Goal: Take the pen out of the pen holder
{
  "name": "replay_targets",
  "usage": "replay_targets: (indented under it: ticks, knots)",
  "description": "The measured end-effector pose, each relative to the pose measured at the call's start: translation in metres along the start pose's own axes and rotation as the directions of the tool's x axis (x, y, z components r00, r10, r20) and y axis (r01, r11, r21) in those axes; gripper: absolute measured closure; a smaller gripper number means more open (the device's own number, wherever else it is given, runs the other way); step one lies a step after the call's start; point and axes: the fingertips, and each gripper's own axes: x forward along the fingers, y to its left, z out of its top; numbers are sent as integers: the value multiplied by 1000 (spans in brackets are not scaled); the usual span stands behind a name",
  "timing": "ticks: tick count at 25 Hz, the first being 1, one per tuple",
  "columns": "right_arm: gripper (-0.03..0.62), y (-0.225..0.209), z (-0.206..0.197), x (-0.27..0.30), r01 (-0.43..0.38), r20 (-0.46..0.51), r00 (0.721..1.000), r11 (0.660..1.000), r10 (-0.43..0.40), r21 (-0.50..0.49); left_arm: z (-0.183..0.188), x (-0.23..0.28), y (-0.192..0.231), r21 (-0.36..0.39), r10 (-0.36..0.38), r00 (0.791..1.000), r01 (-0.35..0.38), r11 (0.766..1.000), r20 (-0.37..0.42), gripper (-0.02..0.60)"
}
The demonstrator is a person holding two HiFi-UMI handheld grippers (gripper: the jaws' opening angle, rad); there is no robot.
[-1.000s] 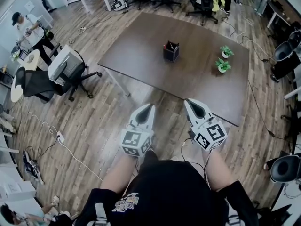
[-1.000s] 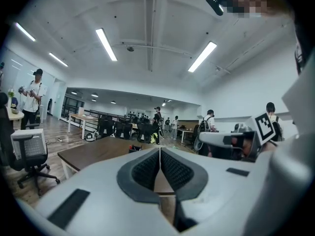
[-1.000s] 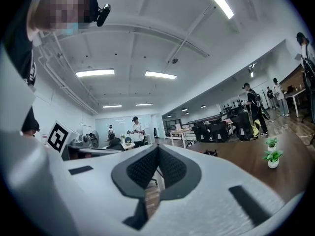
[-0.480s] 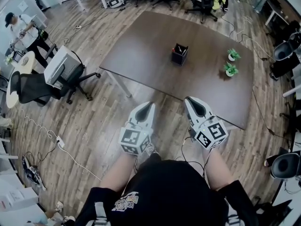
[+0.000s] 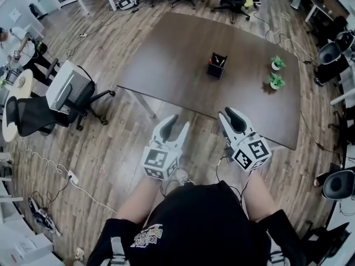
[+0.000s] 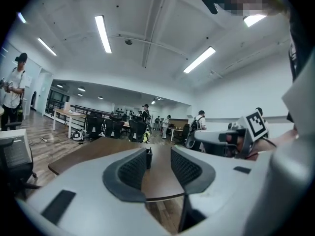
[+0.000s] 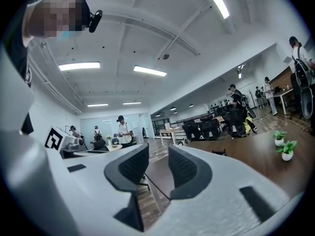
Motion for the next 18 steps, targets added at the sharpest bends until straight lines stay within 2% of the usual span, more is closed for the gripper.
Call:
replay_targets:
  ticks: [3, 10, 18]
  knots:
    - [443, -1, 3, 9, 19, 6, 1000, 1000, -19, -4, 2, 3, 6, 6, -25, 1000, 25, 1000, 1, 420]
    - [391, -9, 7, 19, 29, 5, 1000, 999, -29, -18, 4, 14, 9, 13, -55, 998, 55, 998, 5, 391]
    - [367, -56, 6, 27, 3, 7, 1000, 1000, -3, 24, -1, 46, -7, 37, -42, 999, 42, 998, -13, 370]
